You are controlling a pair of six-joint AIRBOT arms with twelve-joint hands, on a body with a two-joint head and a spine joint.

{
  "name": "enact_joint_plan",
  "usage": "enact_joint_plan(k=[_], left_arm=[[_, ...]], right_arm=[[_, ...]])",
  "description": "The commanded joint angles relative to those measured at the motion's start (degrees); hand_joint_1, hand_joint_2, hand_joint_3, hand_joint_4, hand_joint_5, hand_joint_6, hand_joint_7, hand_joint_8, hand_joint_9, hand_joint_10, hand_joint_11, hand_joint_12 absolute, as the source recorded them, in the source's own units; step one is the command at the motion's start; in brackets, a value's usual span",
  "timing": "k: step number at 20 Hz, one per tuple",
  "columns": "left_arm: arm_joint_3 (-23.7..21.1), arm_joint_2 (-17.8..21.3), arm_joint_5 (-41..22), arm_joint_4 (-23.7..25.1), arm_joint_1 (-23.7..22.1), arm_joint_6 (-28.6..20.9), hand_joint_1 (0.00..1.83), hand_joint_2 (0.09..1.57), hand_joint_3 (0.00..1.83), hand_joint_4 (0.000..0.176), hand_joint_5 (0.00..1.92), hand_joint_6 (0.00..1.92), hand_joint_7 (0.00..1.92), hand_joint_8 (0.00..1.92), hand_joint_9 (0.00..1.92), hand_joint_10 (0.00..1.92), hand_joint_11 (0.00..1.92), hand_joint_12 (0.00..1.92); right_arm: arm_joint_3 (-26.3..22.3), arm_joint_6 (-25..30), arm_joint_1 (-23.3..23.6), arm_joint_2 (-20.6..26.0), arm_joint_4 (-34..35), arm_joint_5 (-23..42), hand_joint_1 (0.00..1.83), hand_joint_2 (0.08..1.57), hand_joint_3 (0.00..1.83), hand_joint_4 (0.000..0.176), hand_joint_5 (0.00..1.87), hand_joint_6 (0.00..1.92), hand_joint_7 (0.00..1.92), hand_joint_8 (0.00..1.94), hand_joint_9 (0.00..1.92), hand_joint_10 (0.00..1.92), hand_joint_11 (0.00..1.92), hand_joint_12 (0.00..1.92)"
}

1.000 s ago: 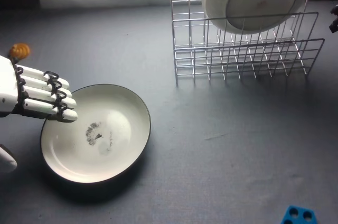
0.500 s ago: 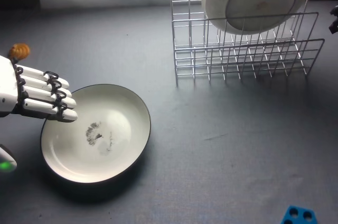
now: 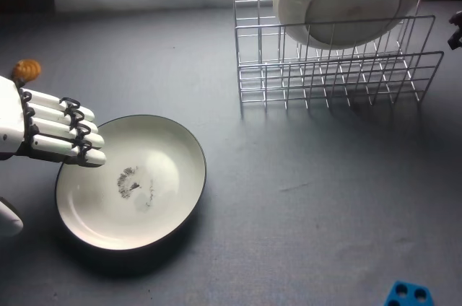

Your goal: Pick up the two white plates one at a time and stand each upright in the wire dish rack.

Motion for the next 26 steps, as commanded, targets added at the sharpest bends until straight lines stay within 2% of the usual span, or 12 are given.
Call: enact_joint_plan(k=[1, 7, 9, 13, 14, 15, 16, 17, 26], left_arm=[[0.33, 0.03, -1.64, -3.01, -0.47, -0.10, 0.00, 1.14, 0.00, 0.000, 0.00, 0.00, 0.00, 0.00, 0.00, 0.00, 0.00, 0.00], [0.33, 0.03, -1.64, -2.99, -0.47, -0.10, 0.00, 1.14, 0.00, 0.000, 0.00, 0.00, 0.00, 0.00, 0.00, 0.00, 0.00, 0.00], [0.33, 0.03, -1.64, -2.98, -0.47, -0.10, 0.00, 1.14, 0.00, 0.000, 0.00, 0.00, 0.00, 0.00, 0.00, 0.00, 0.00, 0.00], [0.34, 0.03, -1.50, -2.85, -0.44, -0.10, 0.00, 1.14, 0.00, 0.000, 0.00, 0.00, 0.00, 0.00, 0.00, 0.00, 0.00, 0.00], [0.34, 0.02, -1.41, -2.72, -0.40, -0.09, 0.00, 1.14, 0.00, 0.000, 0.00, 0.00, 0.00, 0.00, 0.00, 0.00, 0.00, 0.00], [0.35, 0.00, -1.35, -2.65, -0.38, -0.09, 0.00, 1.14, 0.00, 0.000, 0.00, 0.00, 0.00, 0.00, 0.00, 0.00, 0.00, 0.00], [0.39, -0.02, -1.30, -2.63, -0.36, -0.09, 0.00, 1.14, 0.00, 0.000, 0.00, 0.00, 0.00, 0.00, 0.00, 0.00, 0.00, 0.00], [0.42, -0.05, -1.27, -2.63, -0.31, -0.09, 0.00, 1.14, 0.00, 0.000, 0.00, 0.00, 0.00, 0.00, 0.00, 0.00, 0.00, 0.00], [0.94, -0.34, -0.94, -2.50, 0.40, 0.08, 0.00, 1.15, 0.00, 0.000, 0.00, 0.00, 0.00, 0.00, 0.00, 0.00, 0.00, 0.00]], right_arm=[[0.39, 0.71, 0.21, 0.19, 2.71, 3.63, 1.24, 1.06, 0.00, 0.025, 1.07, 0.88, 1.16, 0.66, 1.22, 0.00, 0.80, 0.94], [0.40, 0.51, -0.29, 0.08, 3.02, 3.61, 1.24, 1.07, 0.00, 0.027, 1.05, 0.90, 1.14, 0.70, 1.22, 0.00, 0.76, 0.97], [0.40, 0.48, -0.36, 0.06, 3.06, 3.56, 1.22, 1.10, 0.00, 0.030, 0.99, 0.99, 1.06, 0.83, 1.16, 0.00, 0.70, 0.96], [0.40, 0.31, -0.64, 0.00, 3.06, 3.56, 1.22, 1.10, 0.00, 0.032, 0.98, 1.00, 1.04, 0.87, 1.13, 0.00, 0.67, 0.96], [0.40, 0.31, -0.64, -0.01, 3.06, 3.56, 1.15, 1.14, 0.00, 0.000, 0.91, 1.07, 0.96, 0.41, 1.03, 0.00, 0.54, 0.97], [0.40, 0.31, -0.62, -0.01, 3.11, 3.56, 1.15, 1.14, 0.00, 0.000, 0.91, 1.07, 0.96, 0.41, 1.03, 0.00, 0.54, 0.97], [0.40, 0.31, -0.62, 0.00, 3.19, 3.57, 1.11, 1.08, 0.00, 0.000, 0.88, 0.19, 0.96, 0.07, 0.93, 0.01, 0.44, 0.95], [0.40, 0.31, -0.62, 0.00, 3.20, 3.57, 1.11, 1.07, 0.00, 0.000, 0.94, 0.03, 0.98, 0.01, 0.92, 0.01, 0.43, 0.96], [0.39, 0.32, -0.48, 0.01, 3.20, 3.82, 1.08, 1.04, 0.00, 0.000, 0.93, 0.00, 0.96, 0.00, 0.90, 0.00, 0.40, 0.97]])
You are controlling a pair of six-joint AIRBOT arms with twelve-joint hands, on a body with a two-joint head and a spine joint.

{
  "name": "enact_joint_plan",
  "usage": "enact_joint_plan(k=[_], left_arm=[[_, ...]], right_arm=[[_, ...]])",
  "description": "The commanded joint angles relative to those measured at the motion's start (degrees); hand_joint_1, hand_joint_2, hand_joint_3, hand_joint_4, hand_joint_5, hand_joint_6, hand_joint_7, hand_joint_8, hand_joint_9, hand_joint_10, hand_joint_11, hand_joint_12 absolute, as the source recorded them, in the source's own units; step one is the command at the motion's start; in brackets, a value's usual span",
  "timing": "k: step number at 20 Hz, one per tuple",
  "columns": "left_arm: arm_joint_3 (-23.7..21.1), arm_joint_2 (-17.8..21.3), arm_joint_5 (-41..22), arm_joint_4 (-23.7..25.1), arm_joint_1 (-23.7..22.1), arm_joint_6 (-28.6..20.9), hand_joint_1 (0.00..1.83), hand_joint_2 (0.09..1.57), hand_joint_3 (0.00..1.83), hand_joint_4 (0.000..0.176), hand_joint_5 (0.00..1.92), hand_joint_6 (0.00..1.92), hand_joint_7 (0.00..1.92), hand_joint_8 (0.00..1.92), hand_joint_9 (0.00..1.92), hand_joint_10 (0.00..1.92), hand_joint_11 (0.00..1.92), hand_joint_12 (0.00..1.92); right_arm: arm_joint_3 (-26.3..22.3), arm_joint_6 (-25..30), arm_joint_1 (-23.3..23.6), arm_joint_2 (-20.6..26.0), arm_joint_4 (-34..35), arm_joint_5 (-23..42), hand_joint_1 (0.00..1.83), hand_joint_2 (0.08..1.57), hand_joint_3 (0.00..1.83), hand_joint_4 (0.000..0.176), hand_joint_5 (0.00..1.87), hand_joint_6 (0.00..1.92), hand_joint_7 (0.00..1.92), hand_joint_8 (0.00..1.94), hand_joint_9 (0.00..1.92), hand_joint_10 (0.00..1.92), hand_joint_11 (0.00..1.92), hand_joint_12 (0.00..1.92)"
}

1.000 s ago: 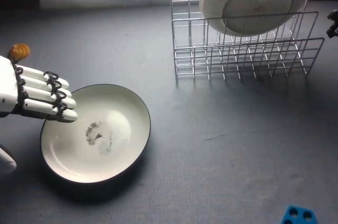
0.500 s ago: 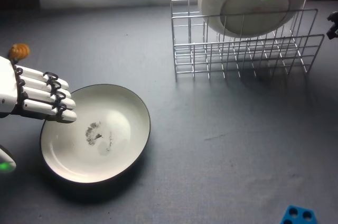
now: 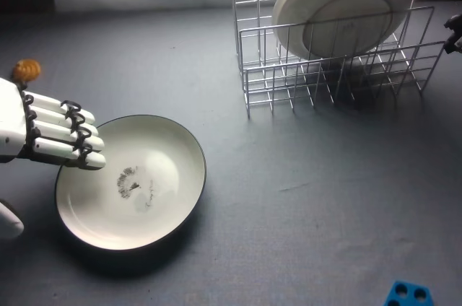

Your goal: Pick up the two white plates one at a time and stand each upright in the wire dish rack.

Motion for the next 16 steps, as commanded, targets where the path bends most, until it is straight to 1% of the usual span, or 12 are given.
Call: enact_joint_plan(k=[1, 5, 7, 10, 11, 12, 14, 16], left_arm=[[0.54, 0.25, -1.27, -3.09, -0.10, 0.08, 0.00, 1.15, 0.00, 0.000, 0.00, 0.00, 0.00, 0.00, 0.00, 0.00, 0.00, 0.00], [1.00, 0.05, -0.89, -3.09, 0.52, 0.13, 0.00, 1.15, 0.00, 0.000, 0.00, 0.00, 0.00, 0.00, 0.00, 0.00, 0.00, 0.00], [1.26, -0.04, -0.86, -3.09, 0.60, 0.13, 0.00, 1.14, 0.00, 0.000, 0.00, 0.00, 0.00, 0.00, 0.00, 0.00, 0.00, 0.00], [1.39, -0.11, -0.83, -3.09, 0.89, 0.13, 0.00, 1.14, 0.00, 0.000, 0.00, 0.00, 0.00, 0.00, 0.00, 0.00, 0.00, 0.00], [1.39, -0.11, -0.82, -3.09, 1.09, 0.13, 0.00, 1.14, 0.00, 0.000, 0.00, 0.00, 0.00, 0.00, 0.00, 0.00, 0.00, 0.00], [1.39, -0.12, -0.81, -3.09, 1.26, 0.13, 0.00, 1.14, 0.00, 0.000, 0.00, 0.00, 0.00, 0.00, 0.00, 0.00, 0.00, 0.00], [1.30, -0.16, -0.82, -3.09, 1.67, 0.13, 0.00, 1.14, 0.00, 0.000, 0.00, 0.00, 0.00, 0.00, 0.00, 0.00, 0.00, 0.00], [1.25, -0.18, -0.82, -3.09, 1.72, 0.13, 0.00, 1.14, 0.00, 0.000, 0.00, 0.00, 0.00, 0.00, 0.00, 0.00, 0.00, 0.00]], right_arm=[[0.35, 0.34, 0.41, 0.41, 1.89, 3.23, 1.07, 1.06, 0.00, 0.000, 0.91, 0.00, 0.94, 0.00, 0.88, 0.00, 0.37, 1.00], [0.34, 0.44, 1.96, 0.67, 1.89, 3.30, 1.06, 1.05, 0.00, 0.000, 0.88, 0.00, 0.92, 0.00, 0.87, 0.00, 0.36, 1.01], [0.33, 0.43, 3.01, 0.99, 1.89, 3.46, 1.01, 1.07, 0.00, 0.000, 0.83, 0.00, 0.86, 0.00, 0.81, 0.00, 0.28, 1.08], [0.32, -0.12, 4.40, 1.40, 1.89, 4.31, 0.96, 1.07, 0.00, 0.000, 0.77, 0.00, 0.81, 0.00, 0.77, 0.00, 0.25, 1.08], [0.32, -0.48, 4.75, 1.49, 1.89, 4.45, 1.01, 1.05, 0.00, 0.000, 0.75, 0.00, 0.80, 0.00, 0.75, 0.00, 0.22, 1.10], [0.31, -0.68, 5.02, 1.57, 1.89, 4.64, 0.98, 1.06, 0.00, 0.000, 0.73, 0.00, 0.79, 0.00, 0.74, 0.00, 0.21, 1.11], [0.19, -2.03, 5.82, 1.81, 1.88, 5.38, 1.02, 1.03, 0.00, 0.000, 0.75, 0.00, 0.80, 0.00, 0.75, 0.00, 0.24, 1.07], [-0.86, -4.96, 6.99, 2.52, 1.88, 6.88, 1.01, 1.04, 0.00, 0.000, 0.71, 0.00, 0.77, 0.00, 0.72, 0.00, 0.22, 1.06]])
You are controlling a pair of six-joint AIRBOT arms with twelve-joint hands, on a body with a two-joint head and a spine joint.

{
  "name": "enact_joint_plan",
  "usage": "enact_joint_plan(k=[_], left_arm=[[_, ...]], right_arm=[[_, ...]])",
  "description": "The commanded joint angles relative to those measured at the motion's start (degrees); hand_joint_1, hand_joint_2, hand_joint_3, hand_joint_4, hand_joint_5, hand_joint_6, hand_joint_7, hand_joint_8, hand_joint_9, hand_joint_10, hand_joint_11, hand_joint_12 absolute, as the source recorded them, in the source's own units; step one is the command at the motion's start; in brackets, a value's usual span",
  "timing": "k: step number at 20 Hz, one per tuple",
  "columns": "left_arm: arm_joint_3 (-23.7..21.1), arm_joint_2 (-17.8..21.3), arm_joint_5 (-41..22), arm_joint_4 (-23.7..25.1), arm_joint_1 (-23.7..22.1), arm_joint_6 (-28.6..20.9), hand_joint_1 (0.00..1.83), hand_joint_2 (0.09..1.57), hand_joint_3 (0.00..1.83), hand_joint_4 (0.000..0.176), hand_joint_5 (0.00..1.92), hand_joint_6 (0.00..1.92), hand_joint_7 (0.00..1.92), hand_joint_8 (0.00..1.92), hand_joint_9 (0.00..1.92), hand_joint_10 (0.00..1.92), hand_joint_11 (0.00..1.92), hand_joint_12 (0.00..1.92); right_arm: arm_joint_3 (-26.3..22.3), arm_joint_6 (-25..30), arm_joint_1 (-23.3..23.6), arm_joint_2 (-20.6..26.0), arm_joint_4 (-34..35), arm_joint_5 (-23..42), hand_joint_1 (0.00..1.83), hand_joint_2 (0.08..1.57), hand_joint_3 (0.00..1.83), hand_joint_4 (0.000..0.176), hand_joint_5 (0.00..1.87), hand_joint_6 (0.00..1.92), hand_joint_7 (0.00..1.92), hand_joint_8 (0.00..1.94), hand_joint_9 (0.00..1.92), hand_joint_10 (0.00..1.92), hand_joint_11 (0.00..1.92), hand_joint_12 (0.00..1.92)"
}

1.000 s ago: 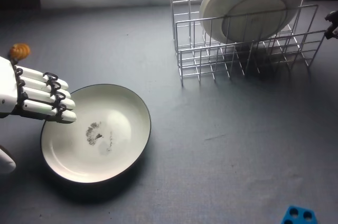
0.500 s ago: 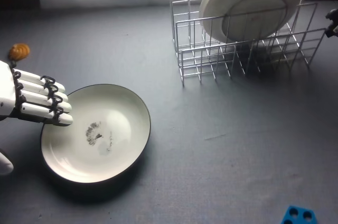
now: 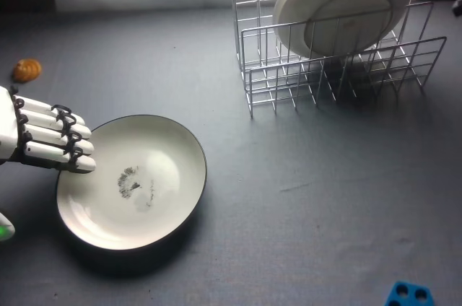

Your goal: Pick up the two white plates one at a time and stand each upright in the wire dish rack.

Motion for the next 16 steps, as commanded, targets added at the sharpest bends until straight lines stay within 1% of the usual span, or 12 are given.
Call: enact_joint_plan(k=[1, 2, 3, 5, 7, 8, 10, 11, 12, 14, 15, 16], left_arm=[[0.15, -0.09, -1.07, -2.65, 0.08, -0.04, 0.00, 1.14, 0.00, 0.000, 0.00, 0.00, 0.00, 0.00, 0.00, 0.00, 0.00, 0.00], [0.14, -0.10, -1.07, -2.65, 0.18, -0.04, 0.00, 1.14, 0.00, 0.000, 0.00, 0.00, 0.00, 0.00, 0.00, 0.00, 0.00, 0.00], [0.12, -0.12, -1.07, -2.65, 0.30, -0.04, 0.00, 1.14, 0.00, 0.000, 0.00, 0.00, 0.00, 0.00, 0.00, 0.00, 0.00, 0.00], [0.11, -0.24, -1.07, -2.52, 0.61, -0.04, 0.00, 1.15, 0.00, 0.000, 0.00, 0.00, 0.00, 0.00, 0.00, 0.00, 0.00, 0.00], [0.03, -0.28, -1.07, -2.36, 0.91, -0.04, 0.00, 1.14, 0.00, 0.000, 0.00, 0.00, 0.00, 0.00, 0.00, 0.00, 0.00, 0.00], [0.02, -0.33, -1.07, -2.23, 1.07, -0.04, 0.00, 1.14, 0.00, 0.000, 0.00, 0.00, 0.00, 0.00, 0.00, 0.00, 0.00, 0.00], [0.04, -0.48, -1.07, -1.69, 1.31, -0.04, 0.00, 1.14, 0.00, 0.000, 0.00, 0.00, 0.00, 0.00, 0.00, 0.00, 0.00, 0.00], [0.04, -0.53, -1.08, -1.65, 1.51, -0.04, 0.00, 1.15, 0.00, 0.000, 0.00, 0.00, 0.00, 0.00, 0.00, 0.00, 0.00, 0.00], [0.03, -0.63, -1.10, -1.63, 1.97, -0.04, 0.00, 1.15, 0.00, 0.000, 0.00, 0.00, 0.00, 0.00, 0.00, 0.00, 0.00, 0.00], [-0.09, -0.71, -1.17, -1.63, 2.91, -0.04, 0.00, 1.15, 0.00, 0.000, 0.00, 0.00, 0.00, 0.00, 0.00, 0.00, 0.00, 0.00], [-0.10, -0.86, -1.18, -1.59, 3.83, -0.04, 0.00, 1.15, 0.00, 0.000, 0.00, 0.00, 0.00, 0.00, 0.00, 0.00, 0.00, 0.00], [-0.08, -0.93, -1.17, -1.46, 4.07, -0.04, 0.00, 1.15, 0.00, 0.000, 0.00, 0.00, 0.00, 0.00, 0.00, 0.00, 0.00, 0.00]], right_arm=[[-0.64, -1.90, 1.00, 0.76, 2.60, 6.22, 1.00, 1.04, 0.00, 0.000, 0.70, 0.00, 0.76, 0.00, 0.72, 0.00, 0.22, 1.05], [-1.63, -5.32, 1.08, 1.08, 2.61, 7.12, 0.99, 1.04, 0.00, 0.000, 0.69, 0.00, 0.75, 0.00, 0.70, 0.00, 0.20, 1.05], [-2.41, -8.02, 1.09, 1.29, 2.61, 7.66, 0.95, 1.01, 0.00, 0.000, 0.72, 0.01, 0.79, 0.01, 0.75, 0.01, 0.28, 1.02], [-4.78, -16.00, 1.19, 2.05, 2.61, 9.29, 0.93, 1.02, 0.00, 0.000, 0.70, 0.00, 0.76, 0.00, 0.72, 0.00, 0.23, 1.05], [-7.26, -21.47, 2.21, 3.10, 2.62, 9.52, 0.88, 1.03, 0.00, 0.000, 0.66, 0.00, 0.73, 0.00, 0.68, 0.00, 0.19, 1.03], [-8.60, -24.53, 2.72, 3.75, 2.63, 9.50, 0.91, 1.01, 0.00, 0.000, 0.67, 0.00, 0.73, 0.00, 0.67, 0.00, 0.18, 1.03], [-12.64, -33.63, 3.78, 5.49, 3.82, 8.59, 0.88, 1.02, 0.00, 0.000, 0.59, 0.00, 0.67, 0.00, 0.61, 0.00, 0.11, 1.05], [-14.88, -41.75, 4.07, 6.53, 7.68, 7.54, 0.88, 1.02, 0.00, 0.000, 0.56, 0.00, 0.64, 0.00, 0.58, 0.00, 0.09, 1.04], [-18.54, -52.16, 4.14, 7.97, 12.78, 6.77, 0.96, 1.00, 0.00, 0.000, 0.54, 0.00, 0.61, 0.00, 0.56, 0.00, 0.07, 1.04], [-23.96, -63.27, 3.75, 10.19, 18.59, 4.39, 1.03, 0.98, 0.00, 0.000, 0.42, 0.00, 0.48, 0.00, 0.46, 0.00, 0.00, 0.98], [-28.60, -71.37, 2.29, 12.12, 27.45, 4.00, 1.06, 0.96, 0.00, 0.000, 0.38, 0.00, 0.44, 0.00, 0.43, 0.00, 0.00, 0.92], [-30.76, -74.26, 1.61, 13.12, 29.93, 4.24, 1.06, 0.96, 0.00, 0.000, 0.38, 0.00, 0.44, 0.00, 0.43, 0.00, 0.00, 0.92]])
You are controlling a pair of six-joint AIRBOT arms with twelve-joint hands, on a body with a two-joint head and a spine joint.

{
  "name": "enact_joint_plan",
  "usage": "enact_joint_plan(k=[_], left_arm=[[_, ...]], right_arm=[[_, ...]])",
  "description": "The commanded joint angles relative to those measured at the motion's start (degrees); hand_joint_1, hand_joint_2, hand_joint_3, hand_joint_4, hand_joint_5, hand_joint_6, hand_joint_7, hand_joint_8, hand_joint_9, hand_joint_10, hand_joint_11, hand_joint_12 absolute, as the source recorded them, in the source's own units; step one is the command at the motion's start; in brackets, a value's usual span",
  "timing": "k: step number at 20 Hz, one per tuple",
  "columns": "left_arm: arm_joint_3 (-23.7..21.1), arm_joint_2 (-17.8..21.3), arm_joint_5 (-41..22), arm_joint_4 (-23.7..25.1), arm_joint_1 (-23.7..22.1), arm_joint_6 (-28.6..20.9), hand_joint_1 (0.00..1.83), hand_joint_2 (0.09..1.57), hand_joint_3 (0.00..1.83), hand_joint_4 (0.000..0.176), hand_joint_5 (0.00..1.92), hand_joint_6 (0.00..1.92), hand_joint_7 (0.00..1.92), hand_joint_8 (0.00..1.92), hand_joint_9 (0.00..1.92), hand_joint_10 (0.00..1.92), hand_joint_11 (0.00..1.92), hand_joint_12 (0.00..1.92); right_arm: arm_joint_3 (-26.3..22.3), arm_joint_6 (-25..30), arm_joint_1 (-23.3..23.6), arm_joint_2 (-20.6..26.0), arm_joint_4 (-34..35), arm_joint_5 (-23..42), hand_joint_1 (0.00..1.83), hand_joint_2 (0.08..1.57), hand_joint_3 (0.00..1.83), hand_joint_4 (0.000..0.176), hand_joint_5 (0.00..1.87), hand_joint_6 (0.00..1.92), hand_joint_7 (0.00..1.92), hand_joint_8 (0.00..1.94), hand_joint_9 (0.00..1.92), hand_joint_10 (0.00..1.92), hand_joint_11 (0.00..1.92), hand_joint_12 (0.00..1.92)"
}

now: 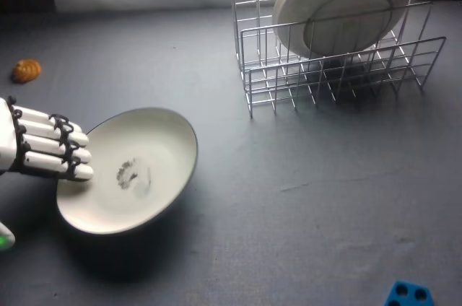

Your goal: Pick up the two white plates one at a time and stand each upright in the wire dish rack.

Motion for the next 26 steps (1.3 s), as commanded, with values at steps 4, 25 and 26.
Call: enact_joint_plan(k=[4, 25, 26], left_arm=[[-0.10, -0.39, -1.69, -0.48, 0.80, -0.24, 0.00, 1.14, 0.00, 0.000, 0.00, 0.00, 0.00, 0.00, 0.00, 0.00, 0.00, 0.00], [0.08, -0.71, -1.68, -0.48, 1.25, -0.24, 0.00, 1.15, 0.00, 0.000, 0.00, 0.00, 0.00, 0.00, 0.00, 0.00, 0.00, 0.00], [0.08, -0.74, -1.68, -0.48, 1.25, -0.24, 0.00, 1.15, 0.00, 0.000, 0.00, 0.00, 0.00, 0.00, 0.00, 0.00, 0.00, 0.00]], right_arm=[[-7.00, -8.68, -1.84, 3.79, 6.66, 6.12, 1.17, 1.03, 0.01, 0.000, 0.12, 0.00, 0.19, 0.00, 0.17, 0.01, 0.00, 0.38], [1.60, -25.60, -17.56, -19.87, 10.89, 13.73, 1.22, 1.02, 0.00, 0.000, 0.01, 0.00, 0.00, 0.00, 0.00, 0.00, 0.00, 0.09], [2.13, -25.75, -17.68, -20.88, 10.89, 14.10, 1.24, 1.01, 0.00, 0.000, 0.00, 0.00, 0.00, 0.00, 0.00, 0.00, 0.00, 0.00]])
